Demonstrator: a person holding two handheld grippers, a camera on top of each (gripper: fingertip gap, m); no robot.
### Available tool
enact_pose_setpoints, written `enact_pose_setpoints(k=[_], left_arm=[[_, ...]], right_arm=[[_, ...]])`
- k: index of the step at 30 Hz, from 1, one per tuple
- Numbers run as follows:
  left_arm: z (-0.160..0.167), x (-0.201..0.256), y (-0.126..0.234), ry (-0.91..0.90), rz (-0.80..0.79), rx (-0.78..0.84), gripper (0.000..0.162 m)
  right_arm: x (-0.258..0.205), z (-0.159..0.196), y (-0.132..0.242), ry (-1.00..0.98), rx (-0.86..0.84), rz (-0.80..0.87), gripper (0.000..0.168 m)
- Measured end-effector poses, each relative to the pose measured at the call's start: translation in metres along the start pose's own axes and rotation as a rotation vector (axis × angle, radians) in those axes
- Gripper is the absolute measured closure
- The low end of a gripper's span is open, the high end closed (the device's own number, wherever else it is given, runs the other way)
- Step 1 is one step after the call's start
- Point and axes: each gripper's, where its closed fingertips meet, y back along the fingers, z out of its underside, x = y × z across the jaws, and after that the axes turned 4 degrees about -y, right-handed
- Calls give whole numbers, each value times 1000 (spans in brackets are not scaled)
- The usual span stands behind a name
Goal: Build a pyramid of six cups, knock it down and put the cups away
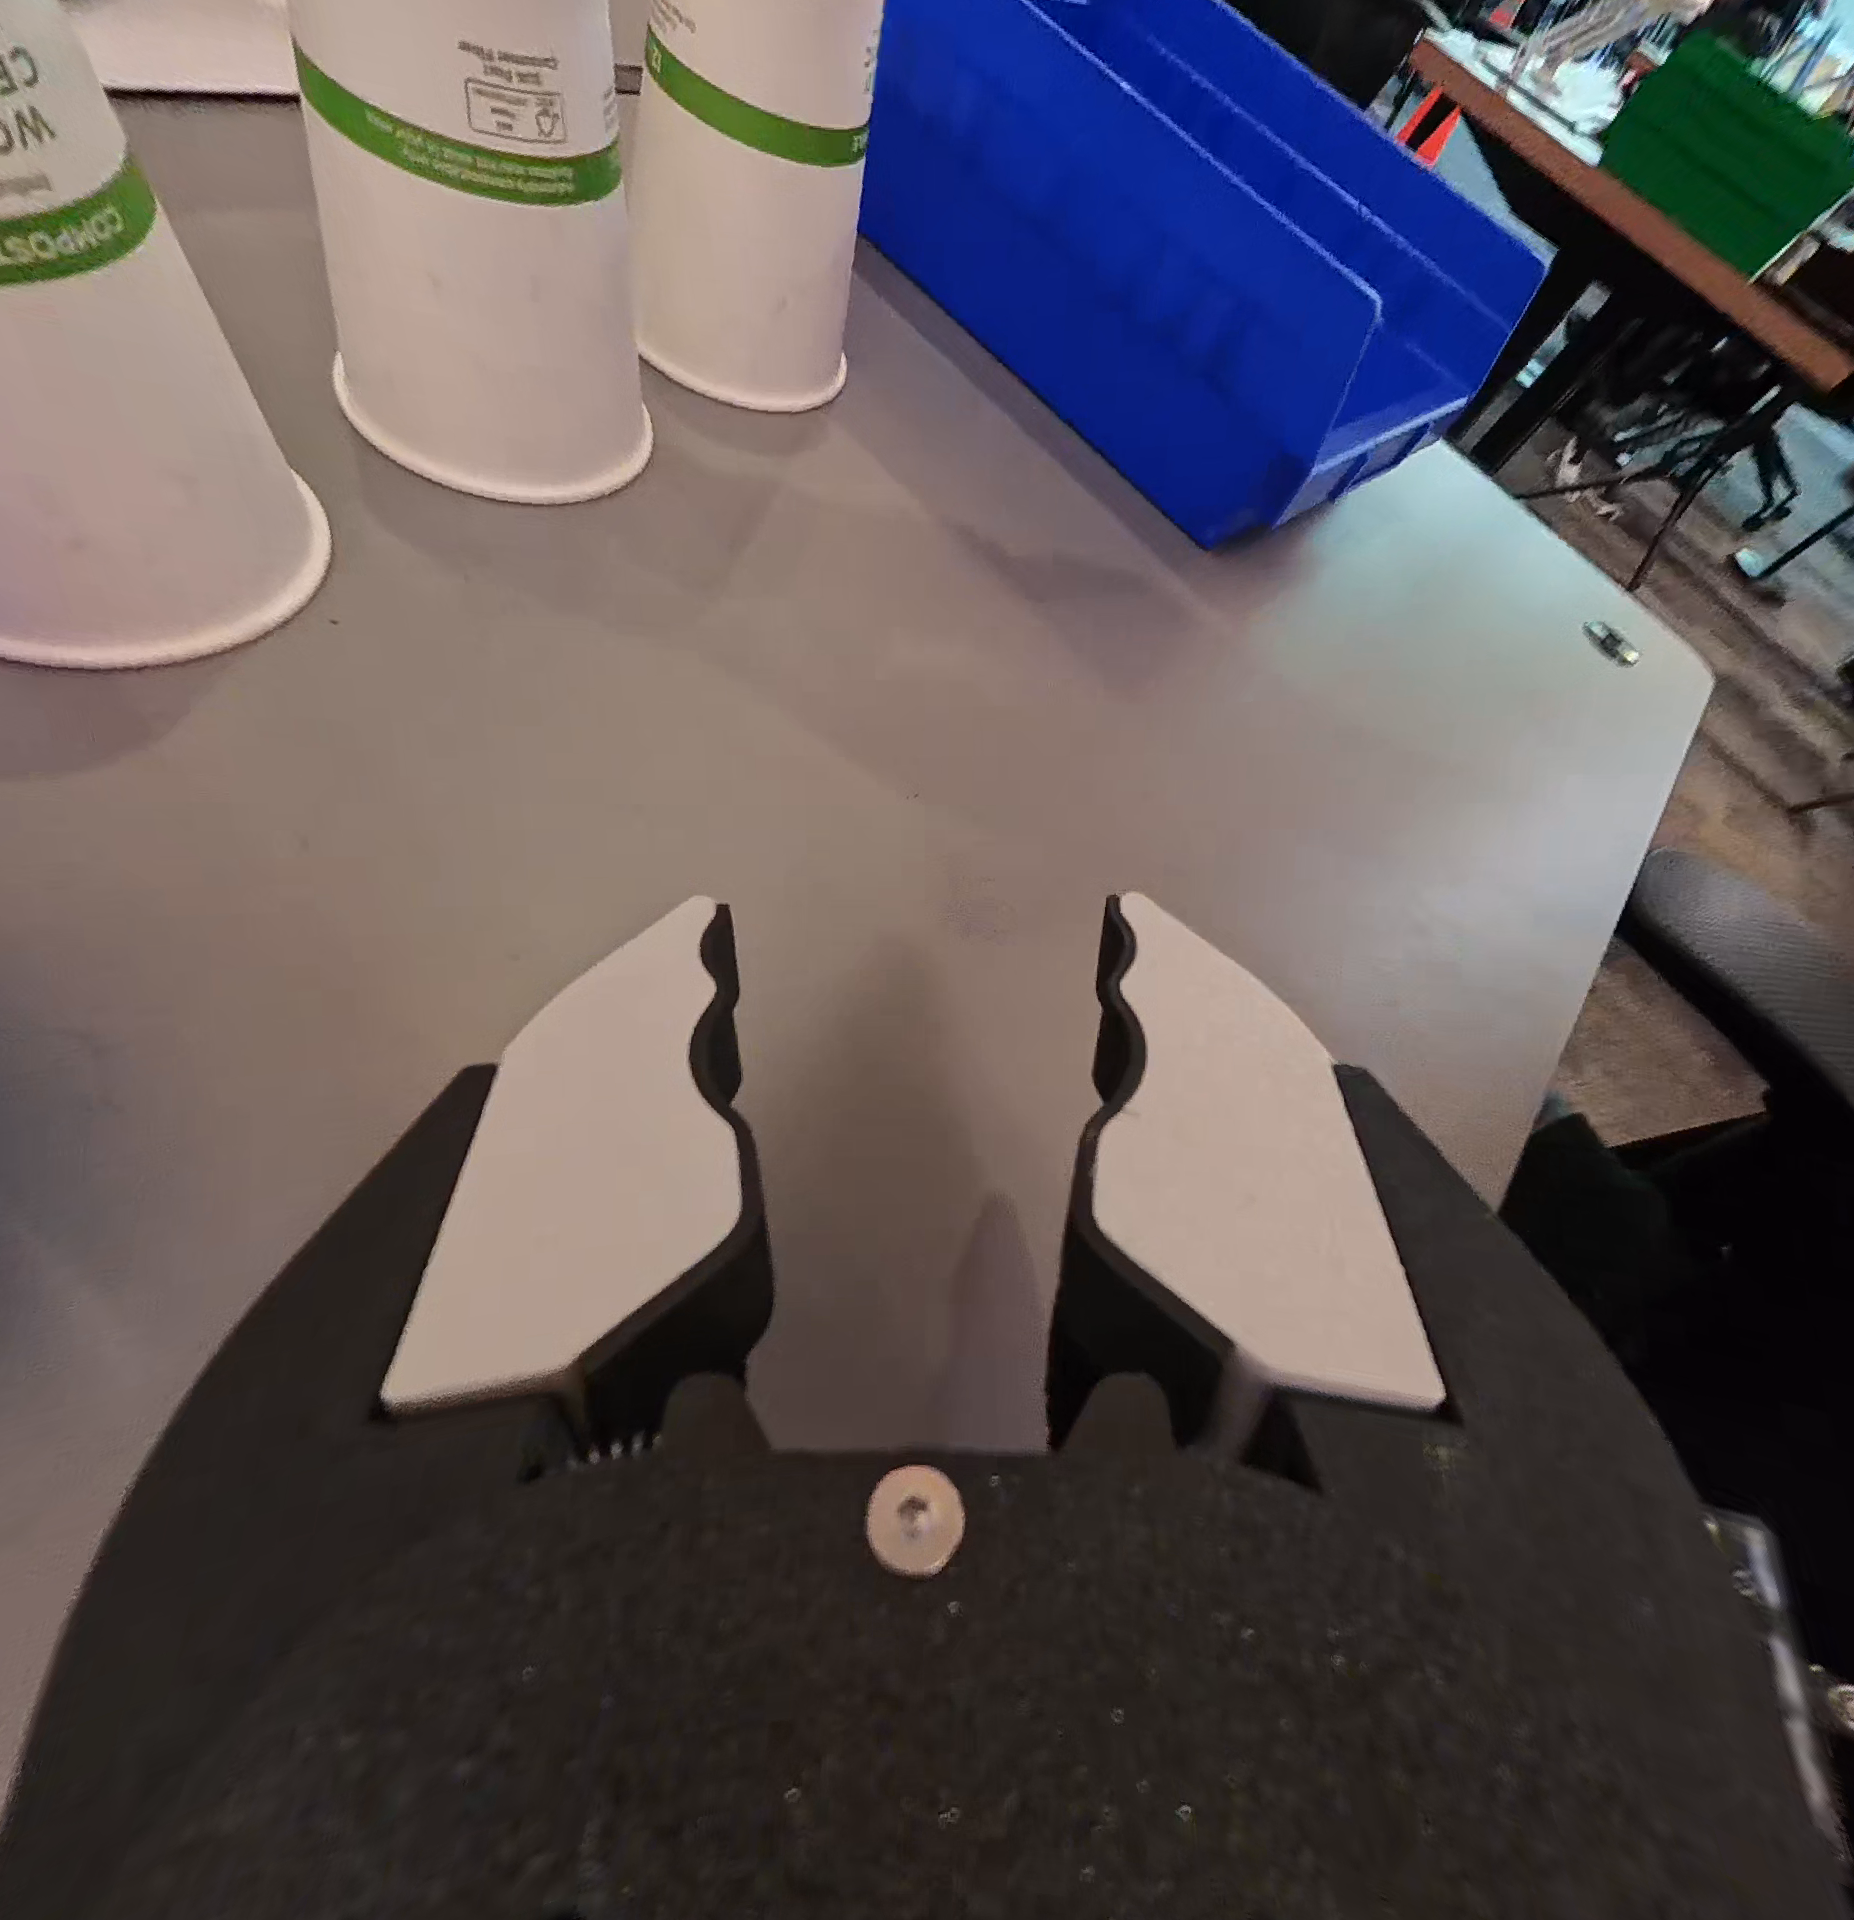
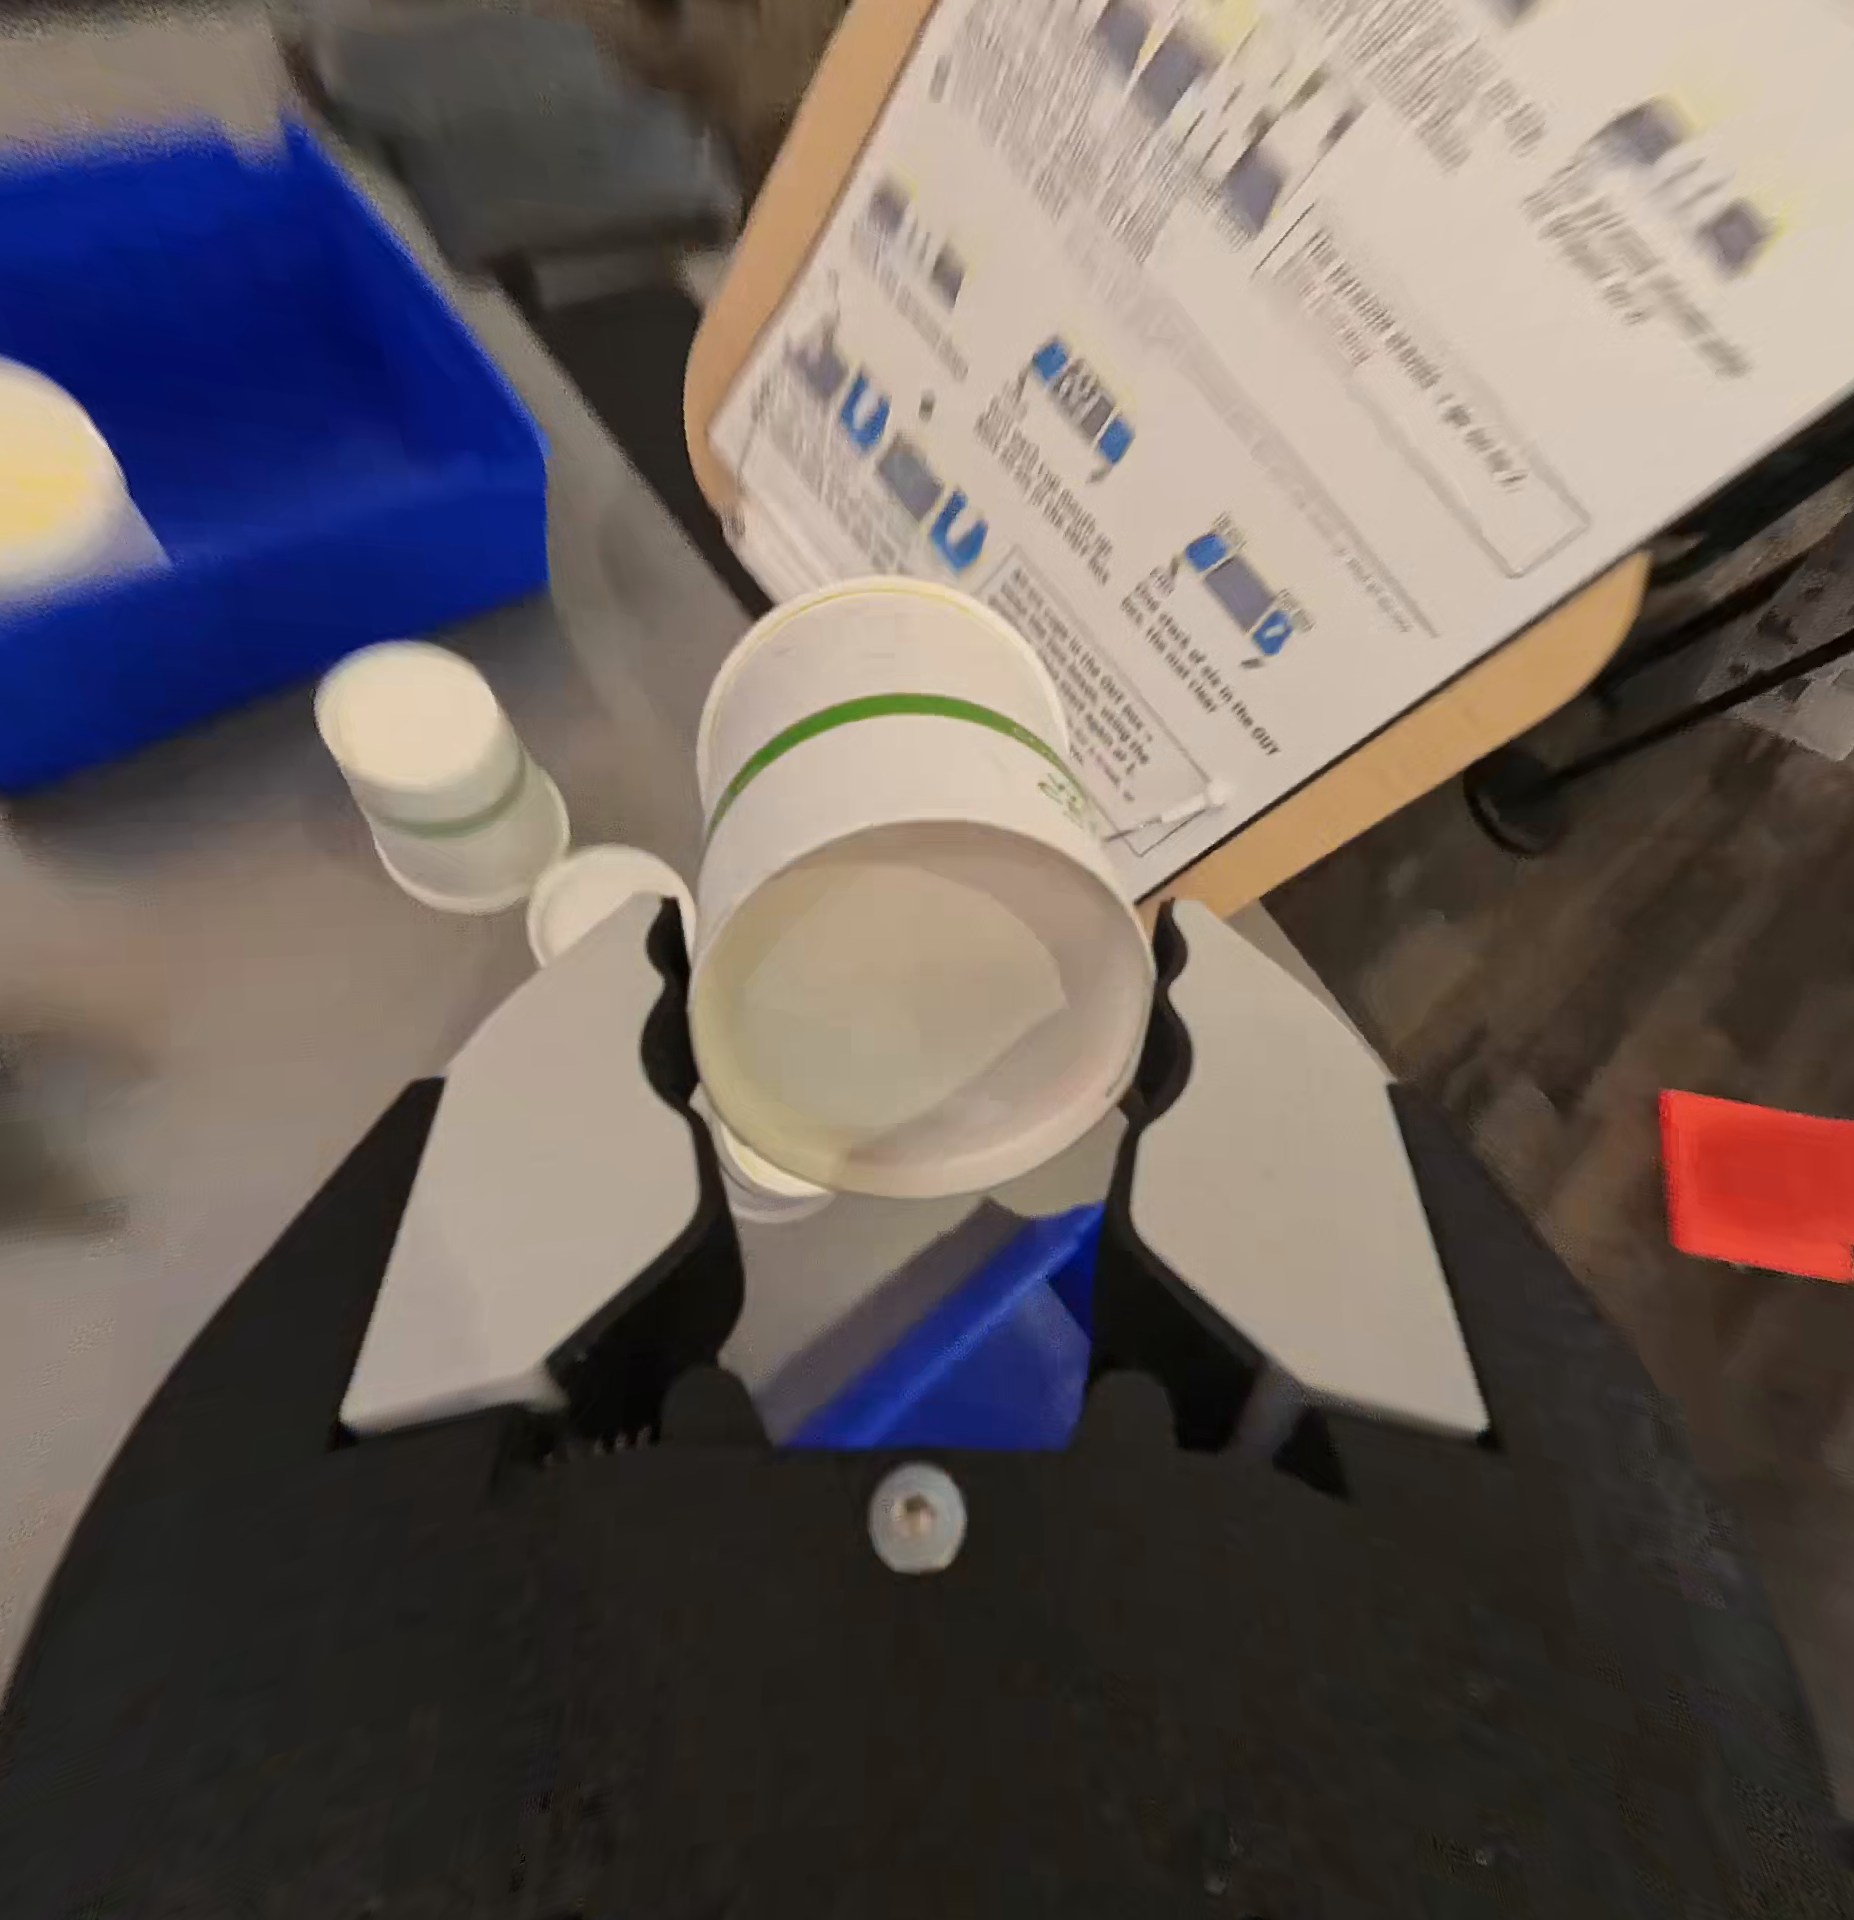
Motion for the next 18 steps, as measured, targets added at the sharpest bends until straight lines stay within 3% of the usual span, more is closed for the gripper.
enact_pose_setpoints(k=[5, 10, 18], left_arm=[[5, 1, 1, -55, -27, -21, 97], [4, 1, 2, -70, -32, -16, 97], [1, 2, 5, -67, -11, -8, 97]], right_arm=[[-14, 16, -50, 213, -408, -105, 84], [-39, 53, -78, 292, -694, -216, 84], [-56, 70, -88, 303, -790, -279, 84]])
